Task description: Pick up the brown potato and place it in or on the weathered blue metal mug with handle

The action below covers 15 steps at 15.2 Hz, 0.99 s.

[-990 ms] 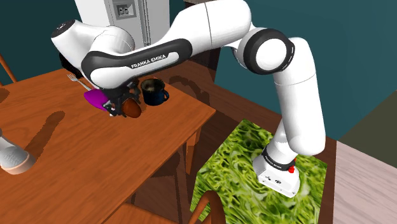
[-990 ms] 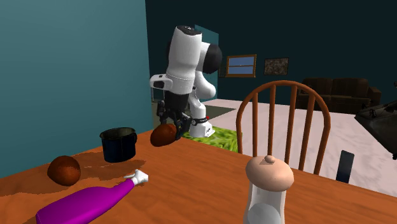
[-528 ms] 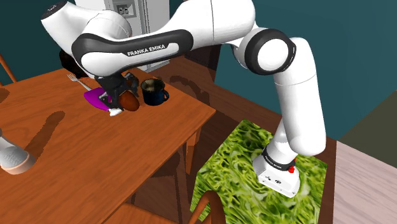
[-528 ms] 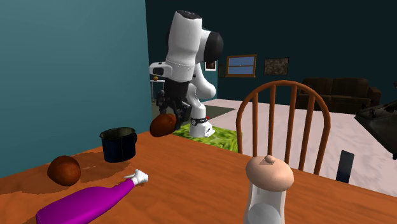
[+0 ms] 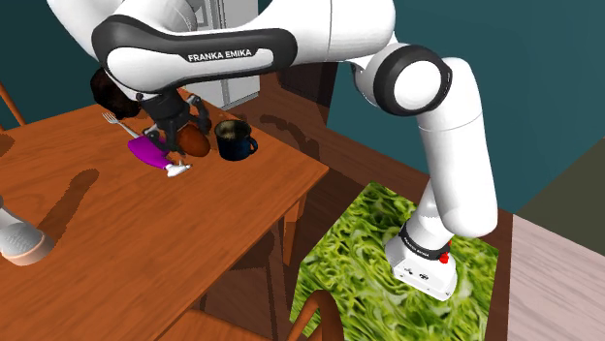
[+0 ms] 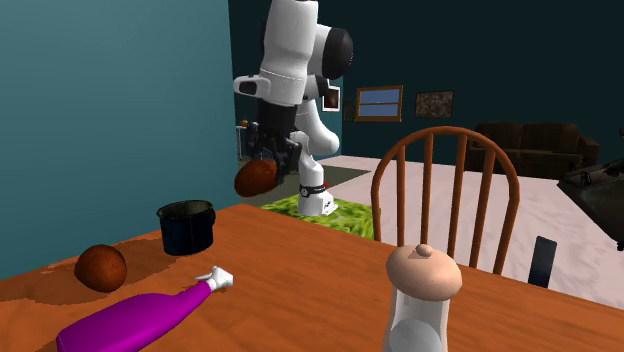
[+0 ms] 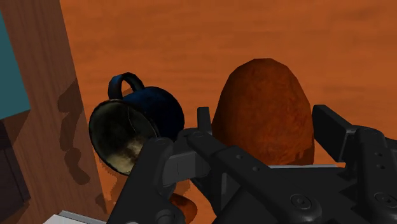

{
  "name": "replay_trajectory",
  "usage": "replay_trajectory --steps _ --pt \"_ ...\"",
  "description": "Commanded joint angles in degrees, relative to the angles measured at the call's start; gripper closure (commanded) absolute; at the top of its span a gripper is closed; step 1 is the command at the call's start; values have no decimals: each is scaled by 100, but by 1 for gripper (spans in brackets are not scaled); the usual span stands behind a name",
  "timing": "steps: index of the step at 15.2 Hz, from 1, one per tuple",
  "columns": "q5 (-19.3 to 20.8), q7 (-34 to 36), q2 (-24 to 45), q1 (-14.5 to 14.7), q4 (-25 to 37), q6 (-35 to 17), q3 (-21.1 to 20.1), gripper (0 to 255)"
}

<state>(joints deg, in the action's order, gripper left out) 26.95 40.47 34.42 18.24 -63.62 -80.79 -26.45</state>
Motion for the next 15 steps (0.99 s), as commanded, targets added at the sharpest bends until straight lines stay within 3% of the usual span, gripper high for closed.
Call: replay_trajectory --steps 1,3,9,15 --pt "20 -56 52 57 249 185 12 255" --pt "34 -93 84 99 421 315 19 255" --pt "-66 -680 -455 -681 -408 -156 104 255" --pt "-94 -1333 -724 -1314 -787 -484 264 255"
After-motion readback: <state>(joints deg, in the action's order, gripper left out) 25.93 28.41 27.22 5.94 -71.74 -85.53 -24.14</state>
